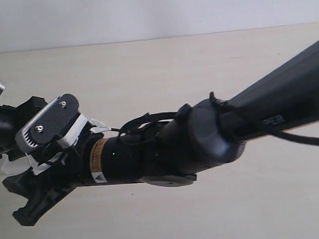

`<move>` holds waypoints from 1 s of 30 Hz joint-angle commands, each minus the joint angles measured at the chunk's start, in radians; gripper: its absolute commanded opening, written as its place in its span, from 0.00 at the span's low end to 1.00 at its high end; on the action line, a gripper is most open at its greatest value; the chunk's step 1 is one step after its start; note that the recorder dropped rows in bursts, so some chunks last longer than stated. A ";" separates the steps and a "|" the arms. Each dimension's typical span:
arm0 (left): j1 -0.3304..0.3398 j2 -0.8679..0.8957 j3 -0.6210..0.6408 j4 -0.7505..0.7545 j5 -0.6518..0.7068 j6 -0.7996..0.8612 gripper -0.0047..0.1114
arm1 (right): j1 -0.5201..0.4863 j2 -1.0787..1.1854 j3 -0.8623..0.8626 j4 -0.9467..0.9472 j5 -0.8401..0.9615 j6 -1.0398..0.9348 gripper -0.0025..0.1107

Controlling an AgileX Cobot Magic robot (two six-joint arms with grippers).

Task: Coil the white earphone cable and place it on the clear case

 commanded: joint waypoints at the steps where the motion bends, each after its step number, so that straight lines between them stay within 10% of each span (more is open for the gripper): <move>1: 0.001 0.002 -0.004 -0.006 0.015 -0.001 0.73 | 0.021 0.056 -0.072 0.005 -0.008 -0.008 0.54; 30: 0.001 0.002 -0.004 0.012 0.040 0.024 0.73 | 0.021 0.114 -0.144 0.277 0.099 -0.175 0.47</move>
